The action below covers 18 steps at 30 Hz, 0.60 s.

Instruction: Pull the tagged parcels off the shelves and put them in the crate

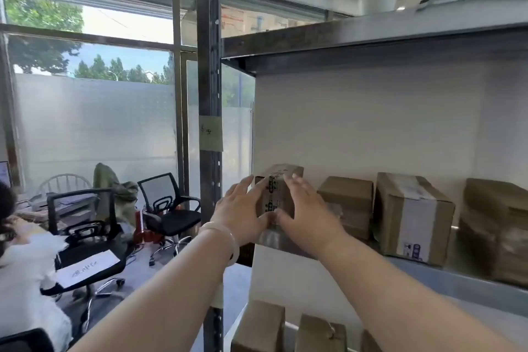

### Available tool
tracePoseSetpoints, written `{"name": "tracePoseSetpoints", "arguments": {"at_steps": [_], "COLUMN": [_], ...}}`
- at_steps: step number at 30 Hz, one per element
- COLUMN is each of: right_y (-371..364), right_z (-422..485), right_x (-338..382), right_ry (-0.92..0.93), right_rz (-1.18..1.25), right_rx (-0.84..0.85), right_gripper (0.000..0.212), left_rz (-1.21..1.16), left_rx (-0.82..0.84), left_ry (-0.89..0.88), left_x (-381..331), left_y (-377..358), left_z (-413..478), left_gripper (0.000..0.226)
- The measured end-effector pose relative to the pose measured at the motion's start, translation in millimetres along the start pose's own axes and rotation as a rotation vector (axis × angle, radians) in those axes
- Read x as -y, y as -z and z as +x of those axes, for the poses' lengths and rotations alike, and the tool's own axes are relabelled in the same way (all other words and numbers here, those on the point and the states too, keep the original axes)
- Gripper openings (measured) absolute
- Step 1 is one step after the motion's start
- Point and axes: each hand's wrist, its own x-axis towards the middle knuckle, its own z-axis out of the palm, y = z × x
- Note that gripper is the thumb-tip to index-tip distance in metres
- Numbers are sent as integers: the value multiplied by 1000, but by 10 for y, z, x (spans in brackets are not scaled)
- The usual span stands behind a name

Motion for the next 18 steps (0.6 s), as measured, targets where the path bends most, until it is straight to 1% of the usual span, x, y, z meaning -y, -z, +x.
{"name": "tracePoseSetpoints", "arguments": {"at_steps": [3,5,7,9,13,15,18], "right_y": [-105,-178,-239,-283,-381,-405,-419], "right_z": [209,354,487,591,731,752,737], "right_x": [-55,-54,-78,-100,-157,-177,-145], "right_ry": [-52,-110,-175,-262,-484,-526,-524], "right_rz": [58,144,235,342,514,533,544], "right_rx": [-35,-80,-154,-190,-130,-134,-200], "right_gripper": [70,70,70,69,66,62,58], "left_rz": [-91,-183,-263,-364,-493,-548,-640], "left_rx": [-44,-68,-64,-51,-20,-32,-71], "left_ry": [10,32,30,25,18,6,0], "left_x": [79,141,169,195,256,275,287], "left_y": [-2,-24,-118,-224,-369,-388,-372], "left_z": [237,393,505,583,683,705,699], "left_gripper": [74,71,66,63,55,47,38]}}
